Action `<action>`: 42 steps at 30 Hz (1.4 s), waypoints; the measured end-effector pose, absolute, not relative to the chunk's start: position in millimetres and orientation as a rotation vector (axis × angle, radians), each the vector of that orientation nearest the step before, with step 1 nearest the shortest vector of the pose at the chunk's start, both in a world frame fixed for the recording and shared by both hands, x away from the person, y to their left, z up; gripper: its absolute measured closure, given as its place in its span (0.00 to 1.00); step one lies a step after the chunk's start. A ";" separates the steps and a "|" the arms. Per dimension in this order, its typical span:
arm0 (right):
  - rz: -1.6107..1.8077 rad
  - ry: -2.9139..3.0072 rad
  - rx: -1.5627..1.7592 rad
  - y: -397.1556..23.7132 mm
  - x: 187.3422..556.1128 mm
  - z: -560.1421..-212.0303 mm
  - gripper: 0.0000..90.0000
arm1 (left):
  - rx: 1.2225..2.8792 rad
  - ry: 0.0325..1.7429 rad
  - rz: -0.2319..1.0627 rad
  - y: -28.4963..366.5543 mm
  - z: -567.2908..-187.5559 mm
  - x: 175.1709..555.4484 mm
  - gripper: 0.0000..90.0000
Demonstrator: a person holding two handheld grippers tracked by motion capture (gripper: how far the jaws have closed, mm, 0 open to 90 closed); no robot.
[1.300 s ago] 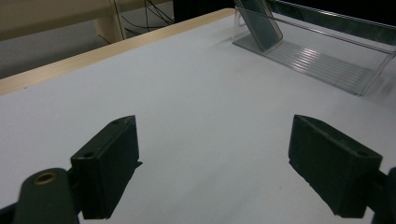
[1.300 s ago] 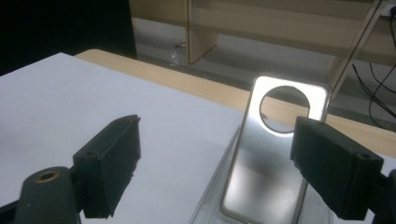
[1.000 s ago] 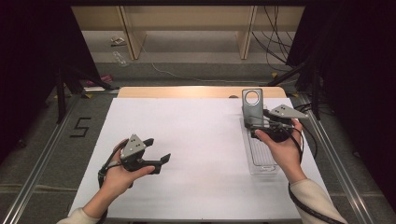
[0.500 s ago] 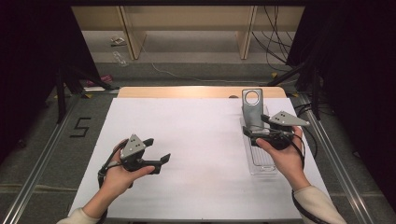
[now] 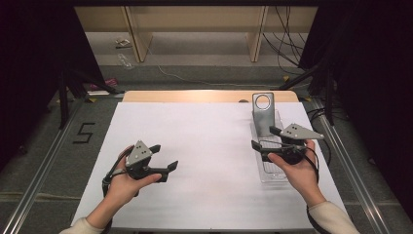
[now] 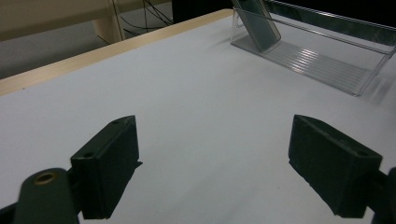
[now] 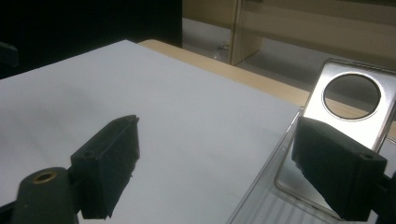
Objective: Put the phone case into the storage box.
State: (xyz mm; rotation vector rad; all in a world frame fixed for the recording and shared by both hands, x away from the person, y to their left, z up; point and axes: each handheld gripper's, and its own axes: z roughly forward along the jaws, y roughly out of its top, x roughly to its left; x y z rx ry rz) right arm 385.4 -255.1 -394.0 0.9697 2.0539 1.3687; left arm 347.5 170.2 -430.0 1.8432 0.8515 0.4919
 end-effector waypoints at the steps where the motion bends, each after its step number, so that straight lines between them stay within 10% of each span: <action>1: 1.370 2.056 0.966 -255.1 384.3 -394.2 0.18 | 1.844 0.851 0.490 170.0 -430.1 347.3 0.18; 42: 1.401 2.103 0.922 -268.5 344.5 -414.6 0.18 | 1.855 0.838 0.485 176.2 -433.6 331.7 0.17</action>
